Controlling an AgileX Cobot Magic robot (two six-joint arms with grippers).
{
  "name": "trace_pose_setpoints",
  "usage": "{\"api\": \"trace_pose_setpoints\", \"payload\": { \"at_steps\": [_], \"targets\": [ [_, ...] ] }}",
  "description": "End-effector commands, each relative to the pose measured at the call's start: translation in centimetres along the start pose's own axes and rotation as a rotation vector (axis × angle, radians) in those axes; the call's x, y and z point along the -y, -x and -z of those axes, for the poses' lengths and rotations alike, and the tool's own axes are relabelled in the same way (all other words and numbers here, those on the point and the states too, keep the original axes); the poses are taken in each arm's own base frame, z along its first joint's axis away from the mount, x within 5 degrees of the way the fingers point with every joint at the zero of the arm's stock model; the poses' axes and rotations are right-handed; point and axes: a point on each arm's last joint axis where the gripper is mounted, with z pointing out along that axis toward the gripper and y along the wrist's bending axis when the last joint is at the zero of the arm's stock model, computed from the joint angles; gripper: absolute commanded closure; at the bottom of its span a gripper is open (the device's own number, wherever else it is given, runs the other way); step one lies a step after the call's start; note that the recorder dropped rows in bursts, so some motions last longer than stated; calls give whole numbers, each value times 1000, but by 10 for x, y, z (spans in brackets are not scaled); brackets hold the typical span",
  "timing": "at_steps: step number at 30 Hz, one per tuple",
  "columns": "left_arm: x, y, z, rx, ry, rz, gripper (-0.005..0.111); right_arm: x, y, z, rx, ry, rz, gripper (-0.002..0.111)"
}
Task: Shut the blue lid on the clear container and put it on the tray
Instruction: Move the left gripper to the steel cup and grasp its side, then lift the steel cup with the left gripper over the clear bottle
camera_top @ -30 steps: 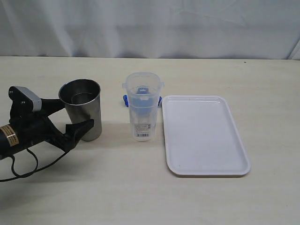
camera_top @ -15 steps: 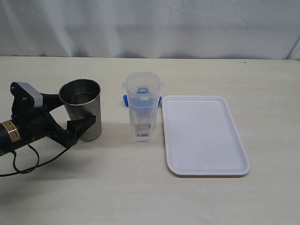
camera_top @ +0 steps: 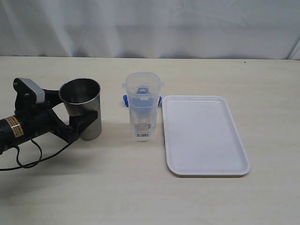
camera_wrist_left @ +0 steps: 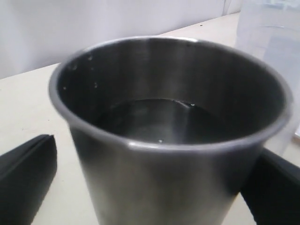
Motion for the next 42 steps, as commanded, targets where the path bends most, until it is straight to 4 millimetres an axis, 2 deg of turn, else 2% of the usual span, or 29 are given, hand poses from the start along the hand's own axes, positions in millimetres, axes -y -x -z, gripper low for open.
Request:
{"api": "trace_pose_setpoints", "payload": {
  "at_steps": [1, 7, 14, 30, 33, 34, 35, 37, 39, 40, 41, 42],
  "targets": [
    [0, 0, -5, 13, -18, 7, 11, 0, -1, 0, 1, -1, -2, 104],
    [-1, 5, -11, 31, -43, -2, 11, 0, -1, 0, 1, -1, -2, 104],
    [6, 17, -30, 57, -83, -53, 11, 0, -1, 0, 1, -1, -2, 104],
    [3, 12, -32, -7, -71, -66, 12, 0, -1, 0, 1, -1, -2, 104],
    [3, 11, -32, -21, -69, -66, 24, 0, -1, 0, 1, -1, -2, 104],
    [3, 10, -32, -37, -68, -68, 36, 0, -1, 0, 1, -1, -2, 104],
    [3, 9, -32, -40, -69, -69, 41, 0, -1, 0, 1, -1, -2, 104],
    [4, 8, -32, -57, -79, -74, 60, 0, -1, 0, 1, -1, -2, 104],
    [7, 7, -31, -60, -111, -88, 82, 0, -1, 0, 1, -1, -2, 104],
    [8, 7, -31, -59, -124, -69, 97, 0, -1, 0, 1, -1, -2, 104],
    [8, 8, -31, -55, -125, -58, 107, 0, -1, 0, 1, -1, -2, 104],
    [8, 10, -31, -35, -128, -56, 107, 0, -1, 0, 1, -1, -2, 104]
  ]
}}
